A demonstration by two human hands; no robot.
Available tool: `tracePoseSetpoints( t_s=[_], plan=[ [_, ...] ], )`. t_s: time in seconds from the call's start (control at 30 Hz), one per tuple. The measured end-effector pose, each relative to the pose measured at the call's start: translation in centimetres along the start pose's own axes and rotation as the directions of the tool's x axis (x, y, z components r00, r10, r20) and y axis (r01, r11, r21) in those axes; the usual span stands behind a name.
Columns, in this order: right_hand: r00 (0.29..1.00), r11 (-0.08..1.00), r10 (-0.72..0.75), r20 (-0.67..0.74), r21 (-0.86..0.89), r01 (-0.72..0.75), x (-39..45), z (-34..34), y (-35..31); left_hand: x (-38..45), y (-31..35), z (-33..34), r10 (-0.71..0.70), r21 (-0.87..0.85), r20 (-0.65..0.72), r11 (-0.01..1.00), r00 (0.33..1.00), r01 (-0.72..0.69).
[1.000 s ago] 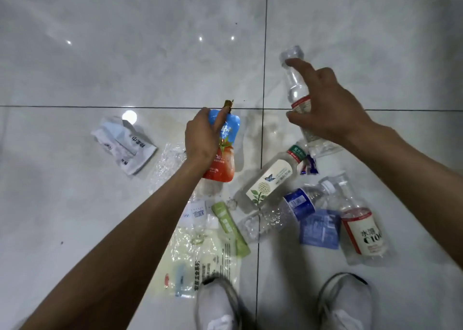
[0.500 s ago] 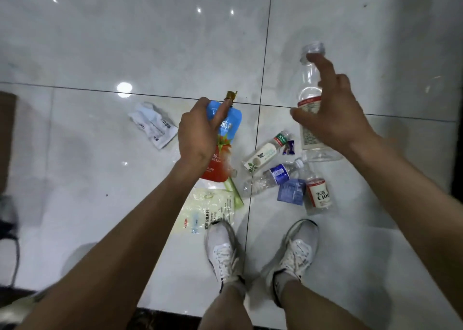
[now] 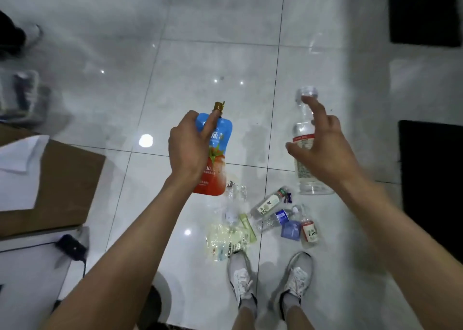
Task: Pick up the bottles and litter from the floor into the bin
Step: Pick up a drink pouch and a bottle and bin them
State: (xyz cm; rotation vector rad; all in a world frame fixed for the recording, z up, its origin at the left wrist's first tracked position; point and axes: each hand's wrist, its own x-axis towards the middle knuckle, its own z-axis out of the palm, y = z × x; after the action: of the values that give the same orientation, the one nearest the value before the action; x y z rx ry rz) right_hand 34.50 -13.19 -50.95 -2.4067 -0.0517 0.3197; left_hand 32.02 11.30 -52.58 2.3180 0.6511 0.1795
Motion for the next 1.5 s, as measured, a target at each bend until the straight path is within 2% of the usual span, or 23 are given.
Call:
tracePoseSetpoints(
  t_s=[0.1,0.33,0.57,0.77,1.03,1.17,1.5],
  plan=[
    [0.998,0.998,0.013,-0.055,0.066,-0.009,-1.8,-3.4,-4.9,0.0,3.6,-5.9,0.023,0.041,0.012,0.999,1.0,-0.023],
    [0.989,0.988,-0.111,-0.097,0.095,0.121,-4.5,-9.9,-15.9,-0.3,10.4,-18.5,0.079,0.093,-0.047,0.993,0.996,-0.074],
    [0.957,0.955,-0.268,-0.113,0.101,0.28,-6.7,-14.7,-25.2,-1.5,15.7,-29.4,0.076,0.028,-0.255,0.997,0.964,-0.071],
    [0.895,0.891,-0.44,-0.07,0.089,0.445,-9.7,-18.0,-33.0,-6.2,19.1,-36.5,-0.022,-0.08,-0.445,0.997,0.895,-0.015],
    [0.78,0.778,-0.626,0.027,0.096,0.621,-14.8,-17.1,-40.1,-13.2,17.7,-42.4,-0.133,-0.144,-0.606,0.988,0.785,0.056],
    [0.73,0.735,-0.677,0.092,0.138,0.664,-17.8,-15.4,-42.3,-17.1,15.8,-45.6,-0.196,-0.129,-0.673,0.981,0.713,0.148],
    [0.555,0.599,-0.796,0.24,0.184,0.779,-24.5,-9.8,-48.1,-23.0,9.5,-51.2,-0.284,-0.168,-0.777,0.953,0.561,0.25]
  ],
)
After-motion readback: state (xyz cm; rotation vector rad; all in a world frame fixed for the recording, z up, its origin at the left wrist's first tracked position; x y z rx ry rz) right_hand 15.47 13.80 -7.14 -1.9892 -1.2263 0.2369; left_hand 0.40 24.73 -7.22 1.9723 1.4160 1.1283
